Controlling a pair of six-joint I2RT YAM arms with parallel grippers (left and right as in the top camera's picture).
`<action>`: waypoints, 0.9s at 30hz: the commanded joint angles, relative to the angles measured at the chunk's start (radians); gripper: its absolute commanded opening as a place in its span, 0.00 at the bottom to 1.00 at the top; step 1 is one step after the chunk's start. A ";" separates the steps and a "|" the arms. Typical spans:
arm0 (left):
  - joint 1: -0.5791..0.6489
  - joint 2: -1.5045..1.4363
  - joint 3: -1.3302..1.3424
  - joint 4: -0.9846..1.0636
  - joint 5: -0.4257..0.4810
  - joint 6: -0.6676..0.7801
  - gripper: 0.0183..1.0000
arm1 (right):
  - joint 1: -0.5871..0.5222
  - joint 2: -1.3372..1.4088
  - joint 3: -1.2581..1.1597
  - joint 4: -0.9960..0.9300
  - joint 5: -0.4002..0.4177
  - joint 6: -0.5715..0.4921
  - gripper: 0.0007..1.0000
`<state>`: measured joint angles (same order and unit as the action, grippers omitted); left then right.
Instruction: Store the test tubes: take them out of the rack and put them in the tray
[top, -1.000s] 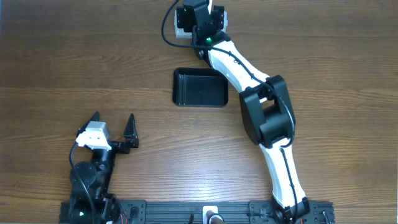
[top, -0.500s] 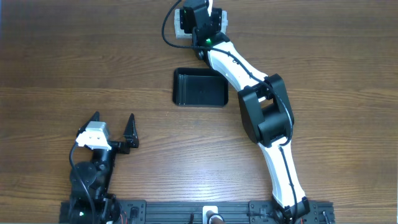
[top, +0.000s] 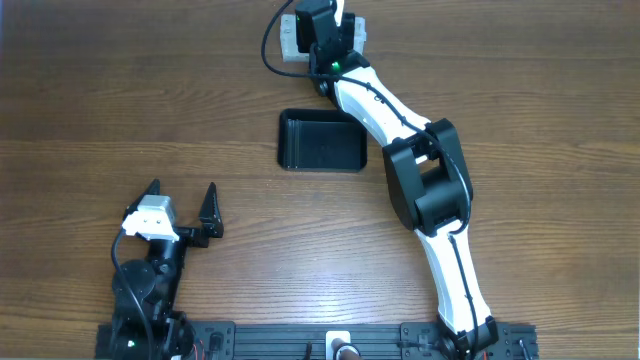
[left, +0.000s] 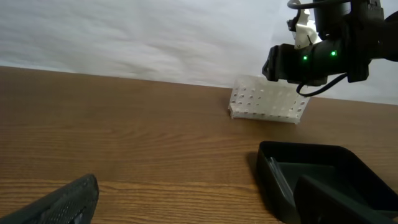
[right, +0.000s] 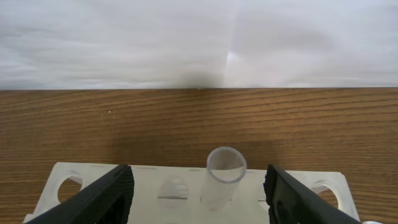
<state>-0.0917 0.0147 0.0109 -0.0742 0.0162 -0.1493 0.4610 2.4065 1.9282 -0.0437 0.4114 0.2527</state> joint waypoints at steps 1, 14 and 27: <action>0.007 -0.010 -0.005 -0.002 0.013 0.011 1.00 | -0.013 0.025 0.024 0.009 0.027 -0.006 0.65; 0.007 -0.010 -0.005 -0.002 0.013 0.011 1.00 | -0.014 0.029 0.024 0.032 0.027 -0.023 0.52; 0.007 -0.010 -0.005 -0.002 0.013 0.011 1.00 | -0.024 0.034 0.024 0.042 0.027 -0.025 0.50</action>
<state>-0.0917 0.0147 0.0109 -0.0742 0.0158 -0.1493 0.4515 2.4104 1.9282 -0.0120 0.4221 0.2317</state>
